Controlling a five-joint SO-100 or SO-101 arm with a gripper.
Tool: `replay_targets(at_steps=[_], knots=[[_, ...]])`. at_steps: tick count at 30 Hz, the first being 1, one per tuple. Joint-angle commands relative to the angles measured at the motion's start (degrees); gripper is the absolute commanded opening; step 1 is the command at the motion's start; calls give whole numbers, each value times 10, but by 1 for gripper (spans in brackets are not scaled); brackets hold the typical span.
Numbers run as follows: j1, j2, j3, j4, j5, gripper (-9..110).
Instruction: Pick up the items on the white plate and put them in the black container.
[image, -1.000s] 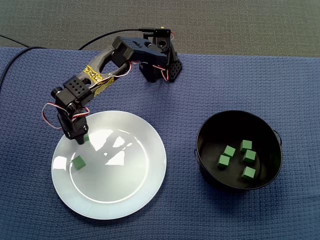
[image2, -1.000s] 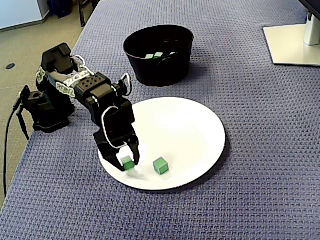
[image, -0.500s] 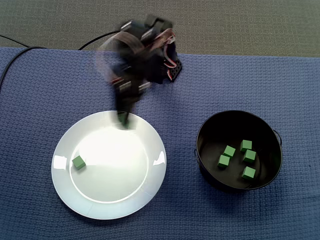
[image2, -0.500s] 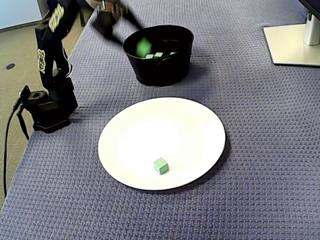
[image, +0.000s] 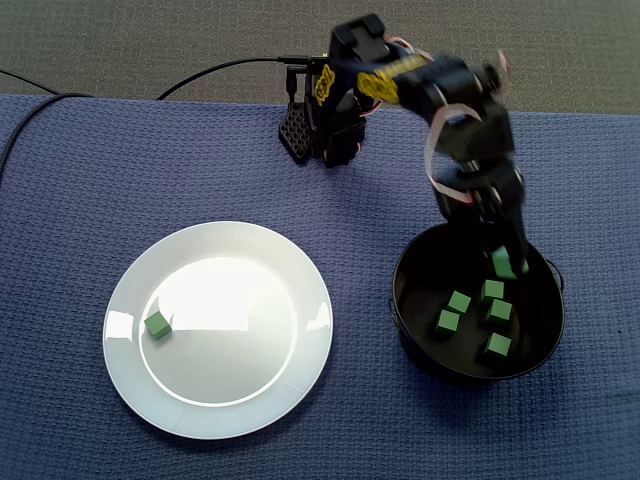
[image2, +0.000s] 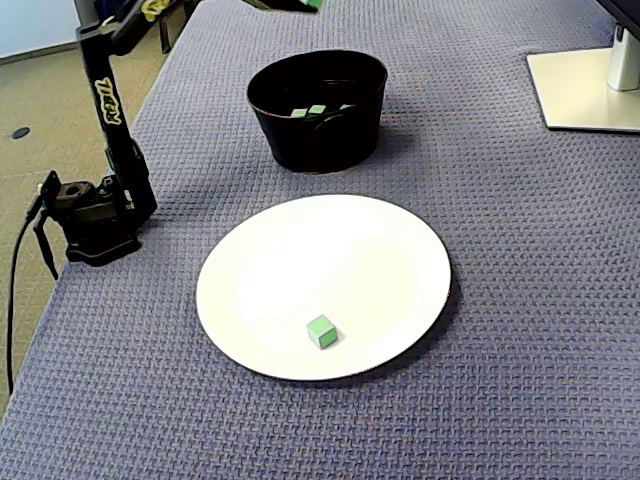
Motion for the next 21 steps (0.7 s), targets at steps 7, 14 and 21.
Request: replay_targets(at_steps=[7, 14, 21], knots=[[-52, -263, -124, 83, 25, 0], [-67, -304, -125, 98, 48, 12], [-54, -163, -192, 191, 3, 51]])
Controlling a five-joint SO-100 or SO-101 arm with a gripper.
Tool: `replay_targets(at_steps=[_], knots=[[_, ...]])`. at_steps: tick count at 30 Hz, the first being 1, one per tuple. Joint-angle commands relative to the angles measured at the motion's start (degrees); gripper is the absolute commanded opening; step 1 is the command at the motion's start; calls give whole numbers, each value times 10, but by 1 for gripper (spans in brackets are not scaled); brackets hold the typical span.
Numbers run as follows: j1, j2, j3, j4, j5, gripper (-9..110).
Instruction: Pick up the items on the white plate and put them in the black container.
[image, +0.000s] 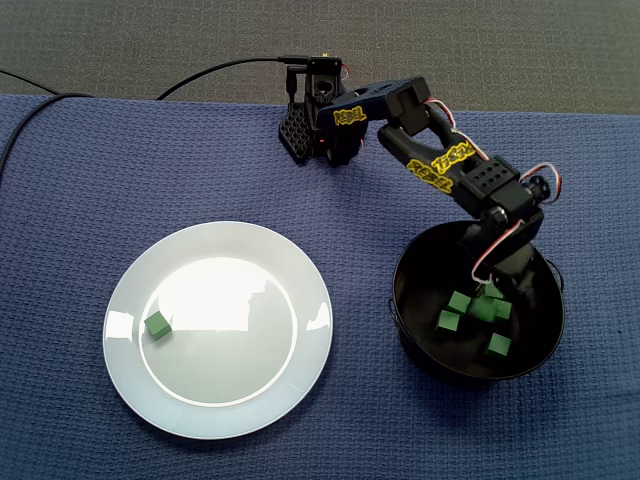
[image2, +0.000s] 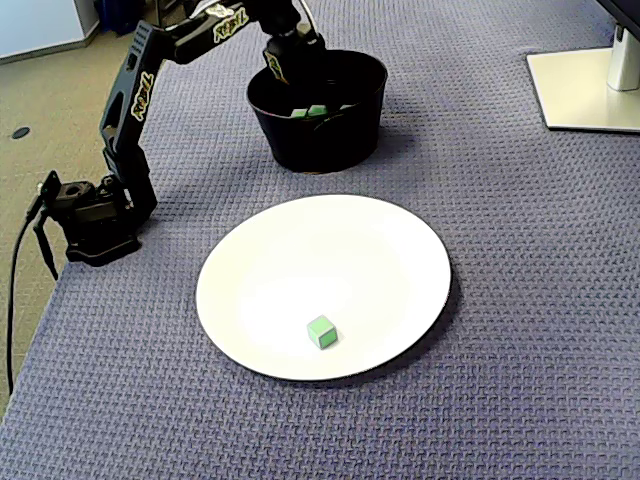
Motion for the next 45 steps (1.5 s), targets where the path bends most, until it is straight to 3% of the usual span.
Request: replay_targets(at_steps=[1, 7, 14, 19, 26, 34, 45], knots=[[26, 158, -83, 63, -52, 50], [233, 358, -112, 105, -201, 51], [597, 415, -11, -25, -315, 52], [741, 356, 106, -143, -411, 50], [788, 227, 163, -176, -483, 48], [782, 16, 8, -109, -531, 47], [796, -145, -144, -72, -560, 45]])
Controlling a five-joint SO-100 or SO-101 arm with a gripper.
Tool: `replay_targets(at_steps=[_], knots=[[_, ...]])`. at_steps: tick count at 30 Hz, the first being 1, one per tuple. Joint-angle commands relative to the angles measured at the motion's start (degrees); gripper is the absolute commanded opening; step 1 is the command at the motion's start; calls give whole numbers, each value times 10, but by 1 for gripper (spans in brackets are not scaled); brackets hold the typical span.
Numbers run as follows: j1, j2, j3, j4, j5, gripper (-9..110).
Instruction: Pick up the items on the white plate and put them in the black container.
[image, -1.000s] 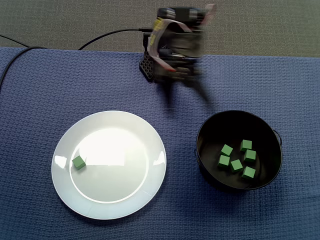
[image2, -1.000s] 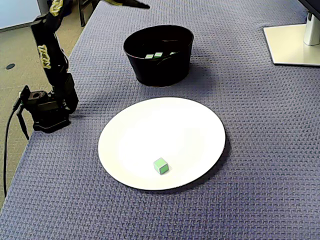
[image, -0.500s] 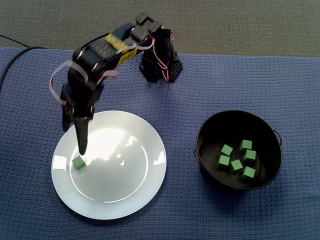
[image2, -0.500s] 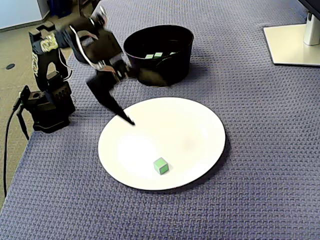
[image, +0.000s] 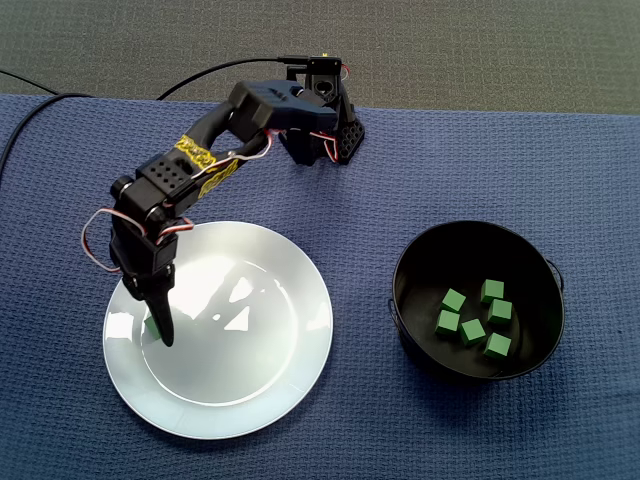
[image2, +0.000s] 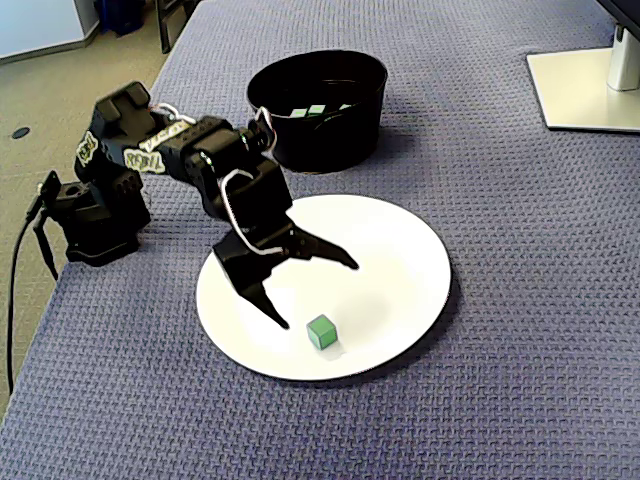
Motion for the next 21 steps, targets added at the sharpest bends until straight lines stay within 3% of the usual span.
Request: replay_targets(at_steps=[1, 12, 21], knots=[[9, -30, -82, 12, -11, 45], [9, -77, -103, 19, -14, 39], [5, -105, -124, 25, -14, 27]])
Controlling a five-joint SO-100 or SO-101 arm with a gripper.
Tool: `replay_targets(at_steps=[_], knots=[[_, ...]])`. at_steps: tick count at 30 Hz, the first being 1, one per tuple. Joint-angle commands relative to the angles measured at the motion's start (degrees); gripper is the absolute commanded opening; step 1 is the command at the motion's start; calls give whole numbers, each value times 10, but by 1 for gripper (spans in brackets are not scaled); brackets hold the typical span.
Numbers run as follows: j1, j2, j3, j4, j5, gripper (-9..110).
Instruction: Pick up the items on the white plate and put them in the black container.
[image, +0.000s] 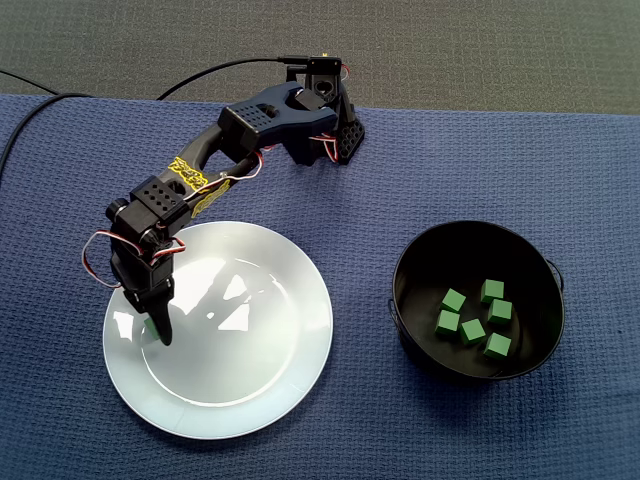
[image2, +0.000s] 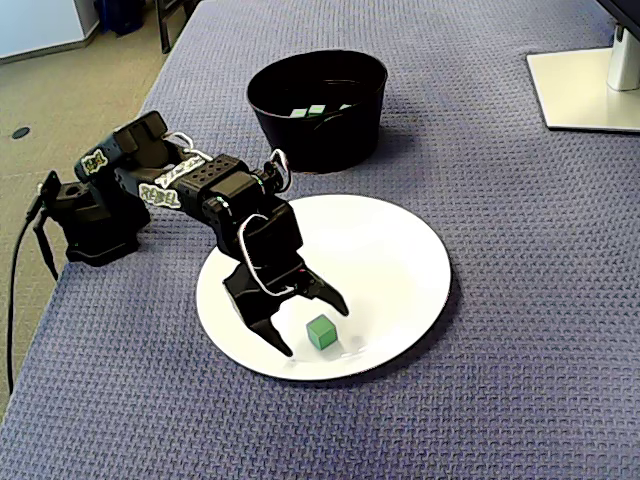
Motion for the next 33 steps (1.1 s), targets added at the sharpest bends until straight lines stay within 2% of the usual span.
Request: replay_targets(at_steps=[1, 8, 12, 18, 27, 30, 33], knots=[[2, 2, -40, 6, 2, 26], [5, -18, -55, 8, -4, 12], [6, -26, -64, 9, 8, 0], [12, 4, -64, 25, 76, 0], [26, 403, 14, 1, 312, 0], [-32, 545, 69, -27, 349, 0], [-148, 661, 124, -29, 361, 0]])
